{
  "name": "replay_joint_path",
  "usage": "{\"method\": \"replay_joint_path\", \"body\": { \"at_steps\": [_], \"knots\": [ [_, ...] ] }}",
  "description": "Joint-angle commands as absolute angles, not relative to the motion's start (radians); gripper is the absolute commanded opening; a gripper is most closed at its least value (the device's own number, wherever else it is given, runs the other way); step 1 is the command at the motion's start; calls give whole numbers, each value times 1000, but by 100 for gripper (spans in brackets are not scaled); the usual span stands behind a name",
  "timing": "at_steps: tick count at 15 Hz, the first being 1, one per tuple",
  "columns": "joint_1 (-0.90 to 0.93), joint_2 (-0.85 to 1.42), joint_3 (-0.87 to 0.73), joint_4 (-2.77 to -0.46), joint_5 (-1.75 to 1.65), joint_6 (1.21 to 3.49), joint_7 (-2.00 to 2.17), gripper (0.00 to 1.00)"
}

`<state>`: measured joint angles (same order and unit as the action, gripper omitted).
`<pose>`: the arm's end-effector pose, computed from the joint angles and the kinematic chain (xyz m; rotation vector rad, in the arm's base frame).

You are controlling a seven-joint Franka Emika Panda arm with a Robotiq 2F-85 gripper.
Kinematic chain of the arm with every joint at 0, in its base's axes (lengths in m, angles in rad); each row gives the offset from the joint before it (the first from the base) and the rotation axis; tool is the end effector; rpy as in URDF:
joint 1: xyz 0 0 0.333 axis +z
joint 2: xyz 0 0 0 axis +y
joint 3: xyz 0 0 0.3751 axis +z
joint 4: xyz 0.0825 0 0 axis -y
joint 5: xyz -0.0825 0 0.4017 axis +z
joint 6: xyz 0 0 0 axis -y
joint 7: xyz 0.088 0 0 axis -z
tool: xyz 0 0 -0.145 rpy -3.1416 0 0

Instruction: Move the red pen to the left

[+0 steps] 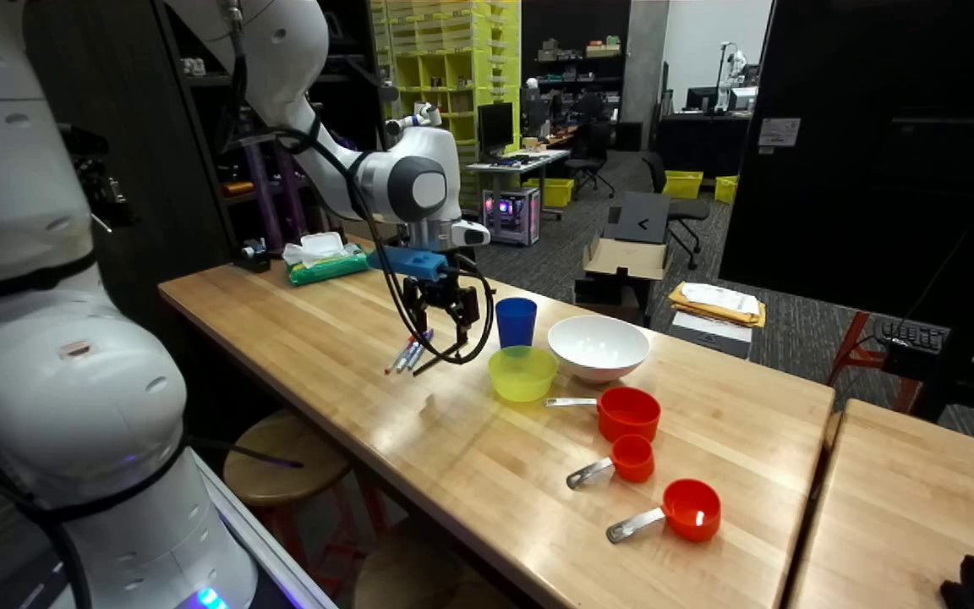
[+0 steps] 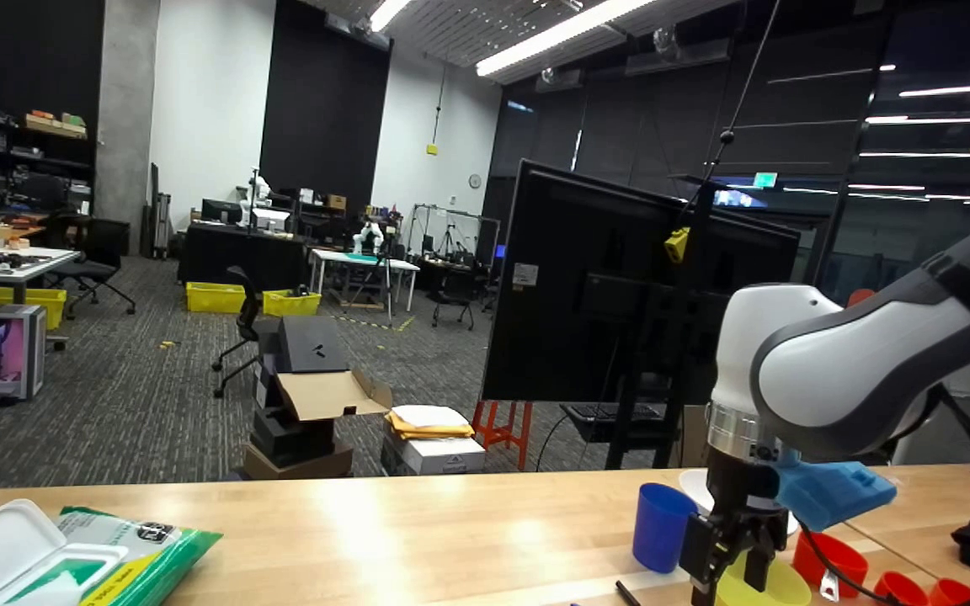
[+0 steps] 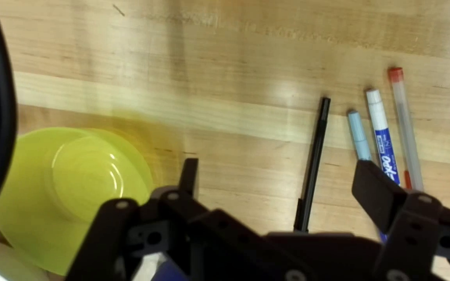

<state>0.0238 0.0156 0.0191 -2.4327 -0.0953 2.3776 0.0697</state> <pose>0.4859 0.0174 0.2998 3.0721 0.0682 -0.1029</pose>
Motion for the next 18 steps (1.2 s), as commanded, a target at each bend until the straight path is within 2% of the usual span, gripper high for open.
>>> {"method": "replay_joint_path", "body": {
  "at_steps": [1, 16, 18],
  "knots": [
    [18, -65, 15, -2456, -101, 2308, 88, 100],
    [-37, -281, -29, -2561, -110, 2247, -3, 100],
    [-32, -225, -25, -2526, -95, 2260, 13, 100]
  ]
}}
